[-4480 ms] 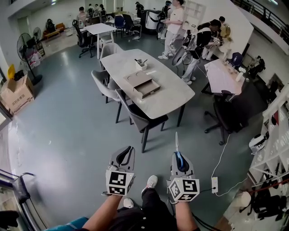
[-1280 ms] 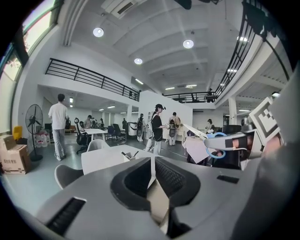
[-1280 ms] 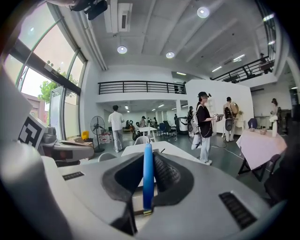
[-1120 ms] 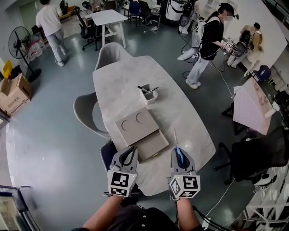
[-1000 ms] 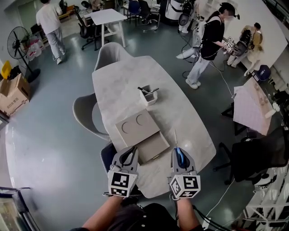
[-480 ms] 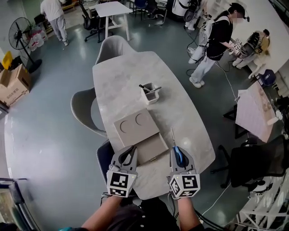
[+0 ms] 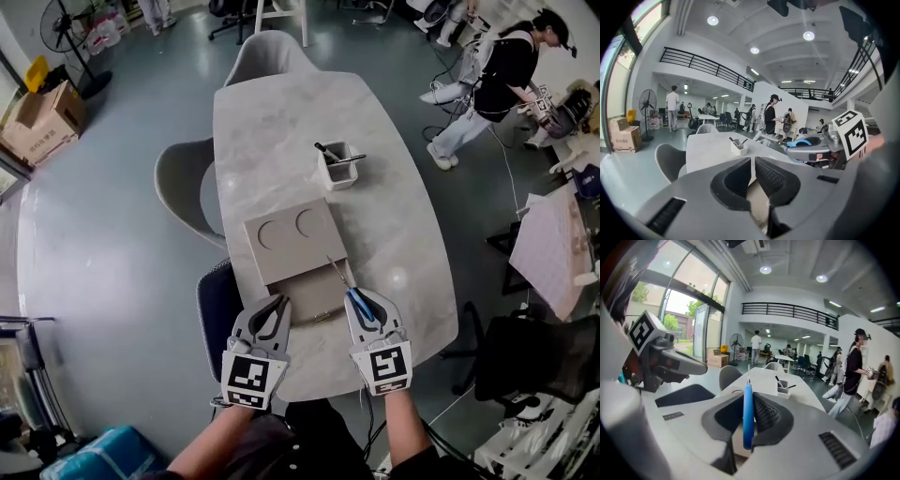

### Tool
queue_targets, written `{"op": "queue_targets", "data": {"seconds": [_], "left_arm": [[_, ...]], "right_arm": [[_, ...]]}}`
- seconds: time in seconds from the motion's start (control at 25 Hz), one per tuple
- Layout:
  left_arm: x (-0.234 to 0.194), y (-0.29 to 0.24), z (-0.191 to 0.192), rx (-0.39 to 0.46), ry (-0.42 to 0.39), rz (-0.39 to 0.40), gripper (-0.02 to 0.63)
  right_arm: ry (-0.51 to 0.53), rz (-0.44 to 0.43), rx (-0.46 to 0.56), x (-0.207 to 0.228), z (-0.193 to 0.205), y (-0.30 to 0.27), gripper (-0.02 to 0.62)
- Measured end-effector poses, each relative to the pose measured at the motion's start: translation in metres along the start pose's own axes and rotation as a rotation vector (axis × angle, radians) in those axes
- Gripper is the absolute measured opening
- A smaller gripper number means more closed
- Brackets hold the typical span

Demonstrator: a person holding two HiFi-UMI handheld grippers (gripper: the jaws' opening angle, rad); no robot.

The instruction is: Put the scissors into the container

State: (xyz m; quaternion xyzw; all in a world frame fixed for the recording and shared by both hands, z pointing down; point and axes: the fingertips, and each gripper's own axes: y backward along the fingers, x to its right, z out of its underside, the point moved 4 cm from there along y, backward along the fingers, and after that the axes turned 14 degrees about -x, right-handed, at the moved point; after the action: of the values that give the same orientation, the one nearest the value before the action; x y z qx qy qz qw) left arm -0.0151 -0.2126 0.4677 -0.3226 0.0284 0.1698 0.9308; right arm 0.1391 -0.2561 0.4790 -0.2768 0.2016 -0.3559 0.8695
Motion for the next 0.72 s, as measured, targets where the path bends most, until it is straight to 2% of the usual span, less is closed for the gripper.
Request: {"op": "queue_targets", "data": {"seconds": [0.48, 0.64, 0.72], "left_arm": [[-0.005, -0.033, 0.051, -0.066, 0.119, -0.067, 0.037], [-0.003, -0.04, 0.061, -0.084, 0.134, -0.083, 0.037], [-0.001, -0.045, 0.067, -0.095, 0.145, -0.085, 0.037]], "right_arm": [[0.613, -0.325, -0.184, -0.03, 0.062, -0.088, 0.041], [0.806, -0.381, -0.2, -0.039, 0.085, -0.111, 0.041], [0.861, -0.4, -0.207, -0.042, 0.09, -0.12, 0.041]]}}
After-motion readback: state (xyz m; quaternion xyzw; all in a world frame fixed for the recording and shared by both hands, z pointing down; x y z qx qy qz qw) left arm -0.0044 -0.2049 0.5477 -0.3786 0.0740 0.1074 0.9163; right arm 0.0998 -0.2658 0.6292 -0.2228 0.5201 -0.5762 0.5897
